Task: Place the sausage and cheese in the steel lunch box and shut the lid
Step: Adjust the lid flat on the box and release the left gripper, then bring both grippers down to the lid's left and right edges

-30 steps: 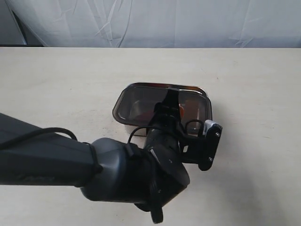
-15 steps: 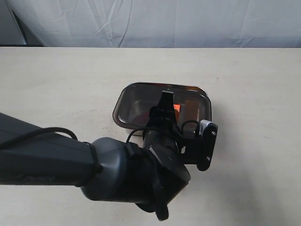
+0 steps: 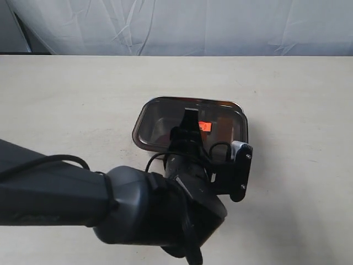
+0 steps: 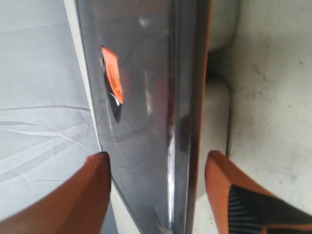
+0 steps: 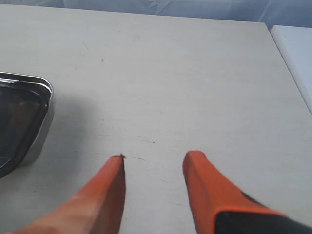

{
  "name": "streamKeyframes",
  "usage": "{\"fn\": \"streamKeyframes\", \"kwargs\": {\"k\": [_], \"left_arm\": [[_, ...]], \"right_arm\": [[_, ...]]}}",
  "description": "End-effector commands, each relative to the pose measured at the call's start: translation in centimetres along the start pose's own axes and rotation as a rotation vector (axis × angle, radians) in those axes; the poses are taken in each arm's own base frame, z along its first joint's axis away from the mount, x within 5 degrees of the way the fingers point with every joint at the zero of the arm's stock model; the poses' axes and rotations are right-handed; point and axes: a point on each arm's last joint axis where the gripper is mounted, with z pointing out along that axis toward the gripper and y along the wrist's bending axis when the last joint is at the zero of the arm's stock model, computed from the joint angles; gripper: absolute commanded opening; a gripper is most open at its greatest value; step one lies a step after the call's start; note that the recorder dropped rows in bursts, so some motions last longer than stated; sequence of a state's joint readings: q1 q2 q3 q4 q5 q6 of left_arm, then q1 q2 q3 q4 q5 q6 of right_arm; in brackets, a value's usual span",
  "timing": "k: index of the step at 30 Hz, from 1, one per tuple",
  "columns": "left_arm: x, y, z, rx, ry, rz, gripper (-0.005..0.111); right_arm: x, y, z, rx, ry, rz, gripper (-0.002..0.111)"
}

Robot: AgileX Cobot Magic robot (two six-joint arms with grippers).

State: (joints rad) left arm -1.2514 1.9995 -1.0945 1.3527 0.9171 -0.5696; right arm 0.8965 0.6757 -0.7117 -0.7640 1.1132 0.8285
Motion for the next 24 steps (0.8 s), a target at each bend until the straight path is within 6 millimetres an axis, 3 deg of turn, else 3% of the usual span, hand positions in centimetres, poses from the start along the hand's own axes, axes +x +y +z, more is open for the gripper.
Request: {"fn": "streamKeyframes", "kwargs": {"k": [1, 11, 13, 15, 17, 19, 20, 24], "left_arm": [[-0.4, 0.4, -1.6, -0.020, -0.014, -0.013, 0.056], [0.7, 0.0, -3.4, -0.006, 0.139, -0.080, 0.054], [0.6, 0.1, -4.4, 0.003, 0.121, -0.098, 0.048], [0.5, 0.5, -5.6, 0.008, 0.093, -0.134, 0.035], [0.7, 0.9, -6.6, 0.025, 0.079, -0.194, 0.017], [1.1, 1.5, -7.4, 0.067, 0.078, -0.287, 0.000], [1.6, 1.9, -7.7, 0.091, 0.087, -0.336, 0.001], [3.6, 3.9, -8.5, 0.189, 0.134, -0.513, 0.000]], "right_arm": [[-0.1, -0.1, 0.0, 0.006, -0.016, -0.005, 0.040], [-0.1, -0.1, 0.0, 0.006, -0.016, -0.005, 0.040], [-0.1, -0.1, 0.0, 0.006, -0.016, -0.005, 0.040], [-0.1, -0.1, 0.0, 0.006, -0.016, -0.005, 0.039], [0.1, 0.0, 0.1, 0.006, -0.009, -0.010, 0.030], [0.6, 0.3, 0.3, -0.017, 0.014, -0.009, 0.011], [0.8, 0.5, 0.5, -0.044, 0.022, -0.027, -0.001], [1.1, 1.9, 0.9, -0.136, 0.072, -0.112, -0.001]]}}
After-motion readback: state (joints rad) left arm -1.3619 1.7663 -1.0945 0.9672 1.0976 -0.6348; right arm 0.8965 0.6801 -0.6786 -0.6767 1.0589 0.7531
